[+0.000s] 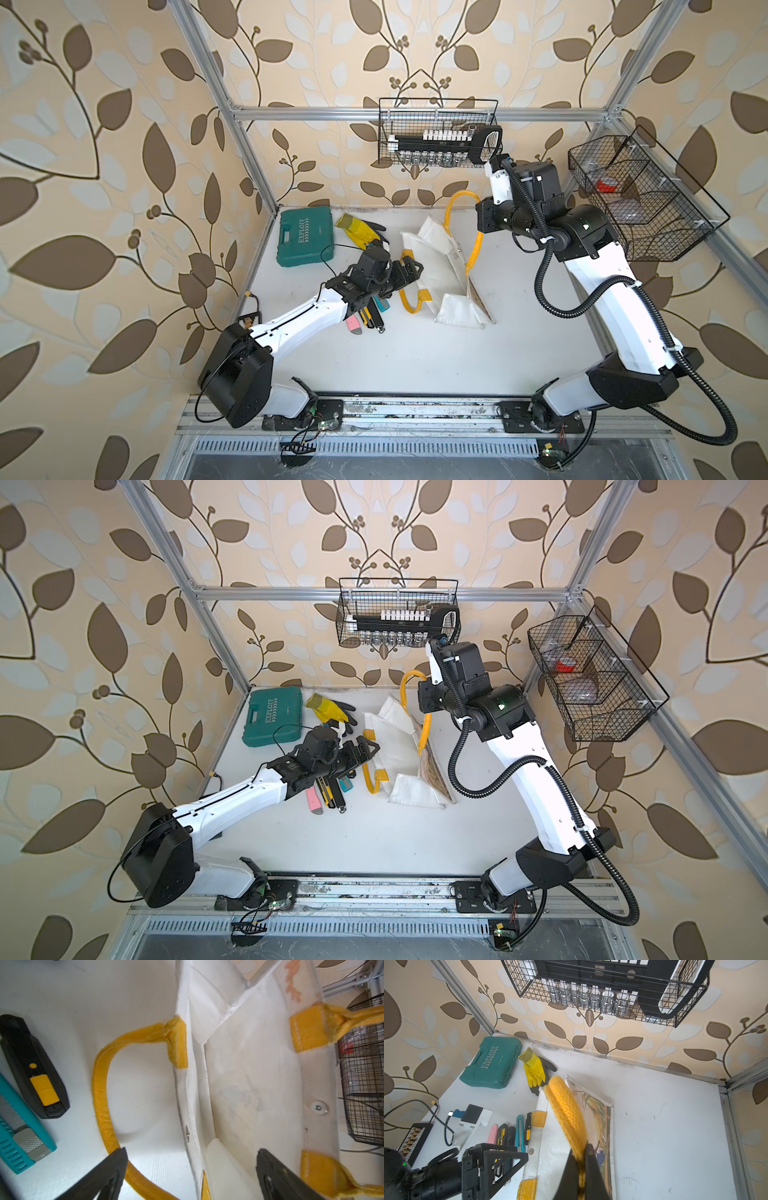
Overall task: Place the art knife into the pouch
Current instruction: Pick up the pouch from the center of the board, then place the pouch at the center of the board.
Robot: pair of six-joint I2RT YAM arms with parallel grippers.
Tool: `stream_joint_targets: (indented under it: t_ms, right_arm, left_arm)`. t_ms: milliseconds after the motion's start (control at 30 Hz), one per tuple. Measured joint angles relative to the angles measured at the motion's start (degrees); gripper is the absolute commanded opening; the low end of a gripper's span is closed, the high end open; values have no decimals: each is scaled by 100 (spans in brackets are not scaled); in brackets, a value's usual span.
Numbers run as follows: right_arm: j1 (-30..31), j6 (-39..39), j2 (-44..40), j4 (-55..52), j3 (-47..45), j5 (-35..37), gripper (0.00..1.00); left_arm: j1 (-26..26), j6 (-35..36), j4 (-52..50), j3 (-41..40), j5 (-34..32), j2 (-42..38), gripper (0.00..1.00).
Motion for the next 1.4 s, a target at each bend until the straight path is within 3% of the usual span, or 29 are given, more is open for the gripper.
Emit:
stream_joint_targets:
  t_ms: [200, 300, 367, 433, 467, 667, 867, 1000, 1167, 1200, 1300, 1400]
  right_arm:
    - [0, 4, 0, 9, -61, -72, 0]
    - [0, 24, -2, 9, -61, -109, 0]
    - [0, 42, -11, 13, -61, -142, 0]
    - [0, 50, -44, 15, -61, -179, 0]
    - [0, 57, -68, 15, -61, -186, 0]
    - [-175, 42, -245, -284, 55, 39, 0]
    - [-1145, 22, -317, -656, -144, 542, 0]
    - [-1869, 20, -520, -780, -678, 483, 0]
    - [-2243, 20, -769, -905, -1023, 278, 0]
    - [-2240, 17, -850, -903, -1110, 195, 9]
    - [-2236, 4, -1071, -938, -1353, -13, 52]
    - [-2212, -24, -1261, -994, -1453, -52, 67]
  left_arm:
    - [-142, -7, 33, 216, -24, 444, 98]
    - [-269, -90, 162, 149, -46, 769, 87]
    - [-341, -153, 201, 127, -42, 962, 64]
    - [-376, -146, 260, 127, -24, 1134, 17]
    - [-376, -118, 278, 129, 2, 1191, 0]
    - [-376, 483, -275, 595, -11, 1274, 0]
    - [-378, 1681, -2048, 2140, -245, 1200, 0]
    - [-376, 2347, -2900, 3080, -251, 1189, 0]
    - [-376, 2859, -3473, 3471, 48, 1250, 0]
    - [-378, 2916, -3541, 3473, 125, 1300, 0]
    - [-409, 3003, -3633, 3405, 402, 1513, 0]
    - [-413, 3023, -3639, 3250, 636, 1657, 0]
